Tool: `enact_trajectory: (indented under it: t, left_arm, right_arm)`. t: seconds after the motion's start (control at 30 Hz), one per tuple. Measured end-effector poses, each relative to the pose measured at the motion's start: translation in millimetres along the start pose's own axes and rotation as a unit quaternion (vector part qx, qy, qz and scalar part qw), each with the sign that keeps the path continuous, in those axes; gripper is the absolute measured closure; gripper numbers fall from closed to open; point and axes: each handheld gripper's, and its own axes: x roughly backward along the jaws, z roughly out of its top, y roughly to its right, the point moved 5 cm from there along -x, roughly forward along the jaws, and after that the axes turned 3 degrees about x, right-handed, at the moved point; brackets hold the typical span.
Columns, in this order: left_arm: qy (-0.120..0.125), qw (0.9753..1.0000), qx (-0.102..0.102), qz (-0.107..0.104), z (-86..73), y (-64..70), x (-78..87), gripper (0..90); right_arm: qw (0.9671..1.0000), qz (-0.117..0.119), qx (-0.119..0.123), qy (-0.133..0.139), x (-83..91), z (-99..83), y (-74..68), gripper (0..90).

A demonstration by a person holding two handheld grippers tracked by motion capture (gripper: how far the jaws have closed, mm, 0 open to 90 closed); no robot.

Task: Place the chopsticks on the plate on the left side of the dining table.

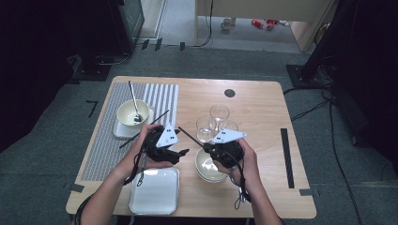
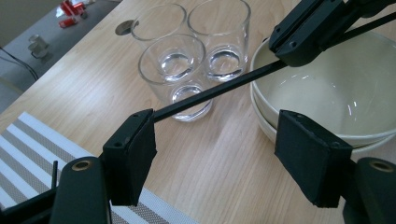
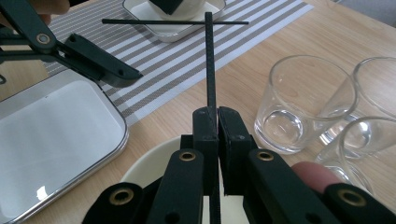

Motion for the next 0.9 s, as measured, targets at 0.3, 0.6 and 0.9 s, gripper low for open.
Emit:
enact_trajectory:
  t: [0.3, 0.6, 0.9]
  left_arm:
    - [-0.004, 0.9998, -0.016, -0.007, 2.1, 4.2, -5.2, 30.3]
    - [-0.008, 0.9995, -0.029, -0.014, 3.7, 9.5, -10.7, 32.0]
    - [-0.014, 0.9991, -0.037, -0.018, 1.7, 12.3, -14.1, 34.9]
  right_arm:
    - [0.9998, 0.012, 0.011, -0.007, -1.0, 4.1, -7.1, 87.5]
    - [0.9994, 0.026, 0.022, -0.008, -2.1, 6.3, -12.7, 87.5]
    - [0.9989, 0.038, 0.026, -0.006, -0.8, 8.0, -16.0, 87.5]
